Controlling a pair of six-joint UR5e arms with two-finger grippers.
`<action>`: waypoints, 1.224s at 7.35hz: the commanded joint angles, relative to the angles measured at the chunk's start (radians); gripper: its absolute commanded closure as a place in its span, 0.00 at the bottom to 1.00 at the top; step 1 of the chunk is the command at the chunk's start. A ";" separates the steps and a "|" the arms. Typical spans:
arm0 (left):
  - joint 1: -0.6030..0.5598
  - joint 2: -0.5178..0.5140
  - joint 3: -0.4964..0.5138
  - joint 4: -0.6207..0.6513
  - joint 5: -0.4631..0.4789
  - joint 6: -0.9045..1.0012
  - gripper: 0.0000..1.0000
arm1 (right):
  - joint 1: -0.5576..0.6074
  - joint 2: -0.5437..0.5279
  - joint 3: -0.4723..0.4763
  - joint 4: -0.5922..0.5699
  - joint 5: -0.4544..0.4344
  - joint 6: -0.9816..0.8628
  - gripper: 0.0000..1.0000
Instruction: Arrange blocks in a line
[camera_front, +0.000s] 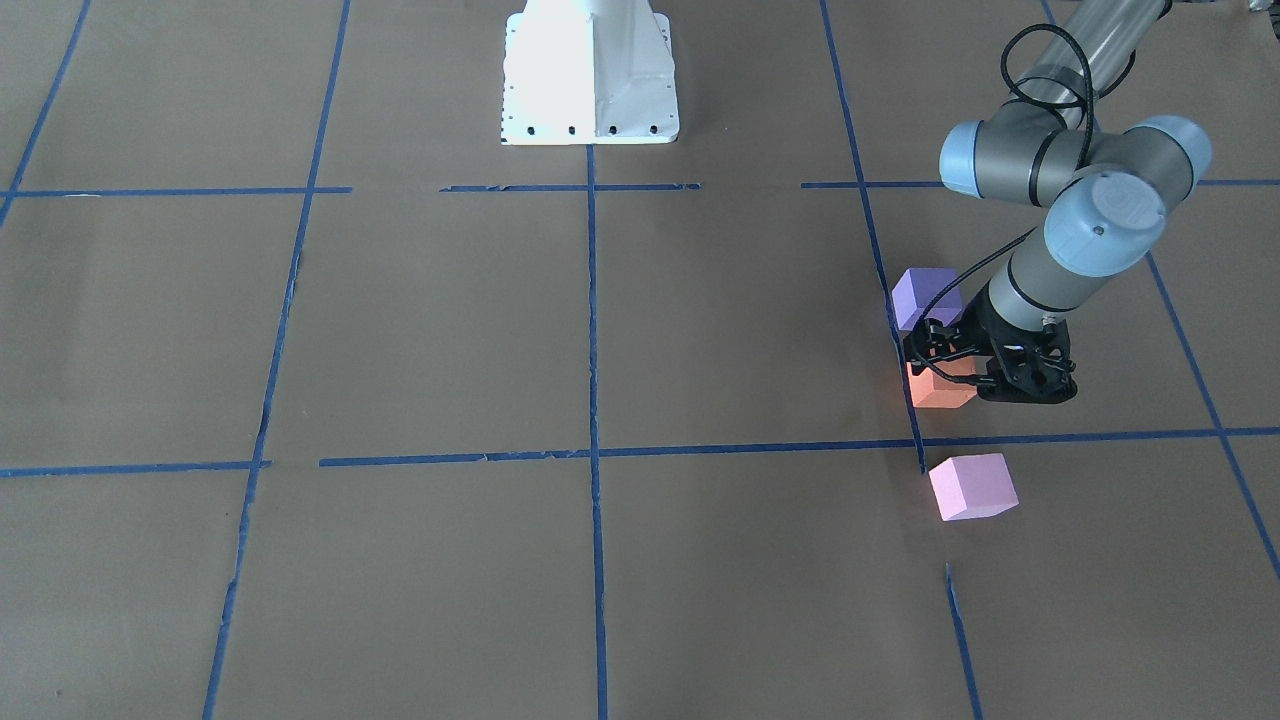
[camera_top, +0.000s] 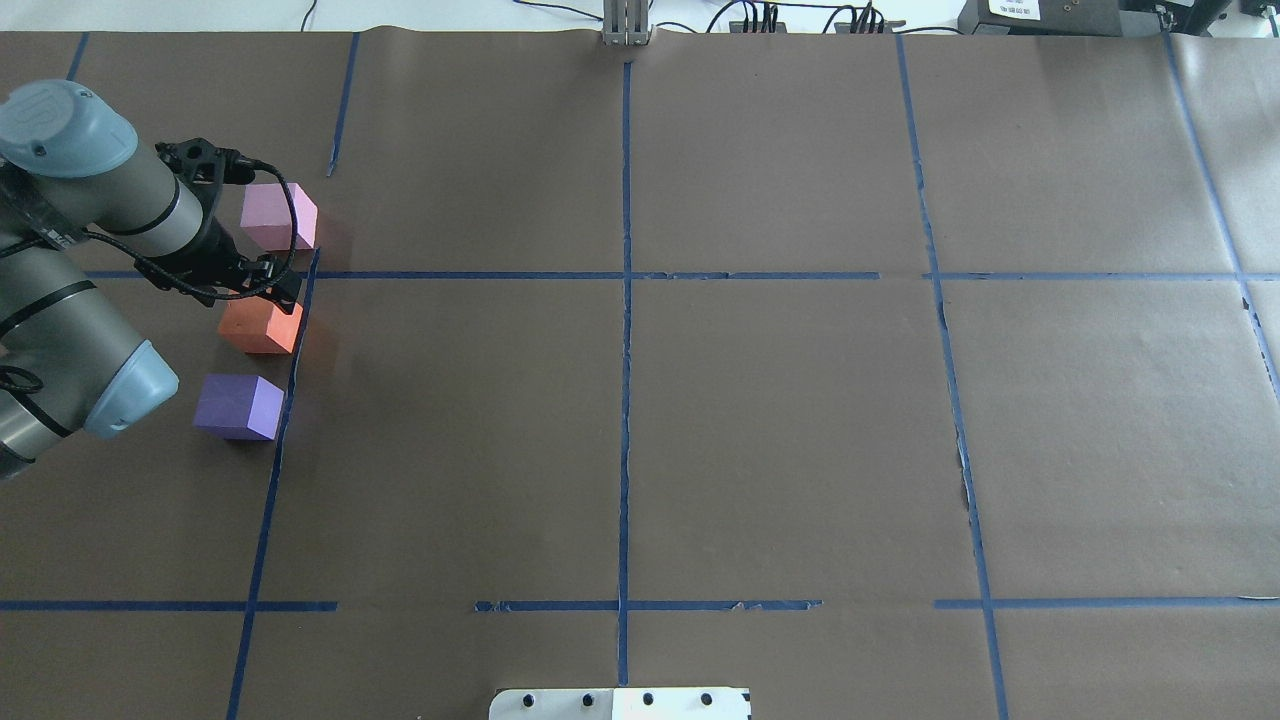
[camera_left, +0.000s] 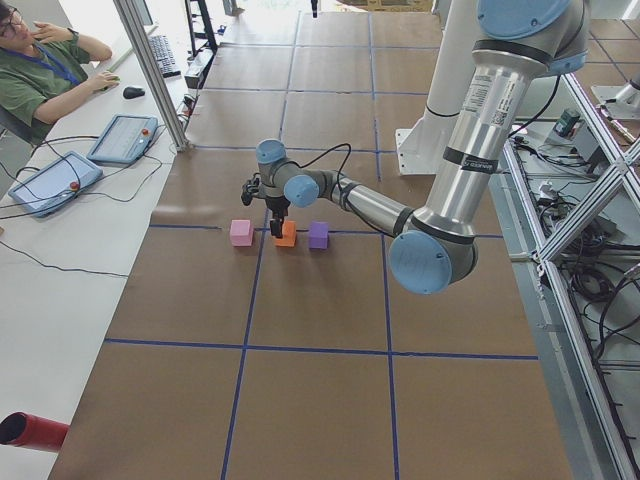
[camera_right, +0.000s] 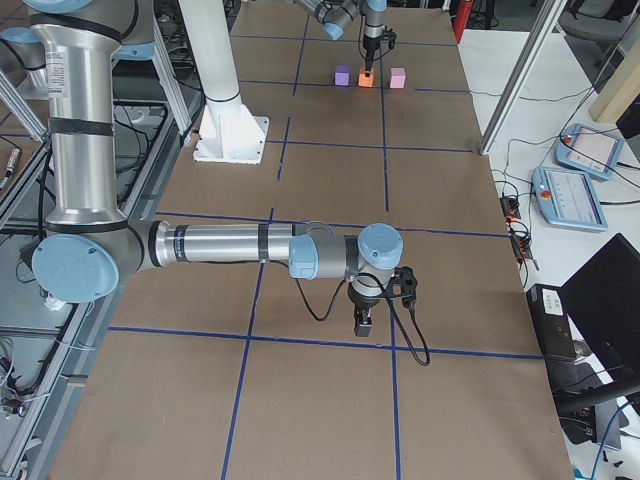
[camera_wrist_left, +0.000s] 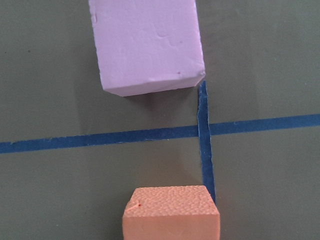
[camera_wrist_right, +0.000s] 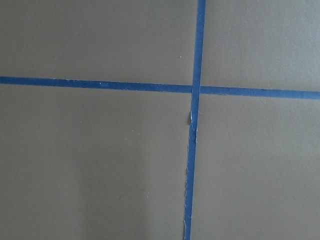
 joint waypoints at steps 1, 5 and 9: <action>-0.055 0.006 -0.063 0.001 0.004 0.003 0.00 | 0.000 0.000 0.000 0.000 0.000 0.002 0.00; -0.342 0.062 -0.120 0.082 -0.161 0.294 0.00 | 0.000 0.000 0.000 0.000 0.000 0.000 0.00; -0.519 0.190 -0.051 0.076 -0.245 0.394 0.00 | 0.000 0.000 0.000 0.000 0.000 0.000 0.00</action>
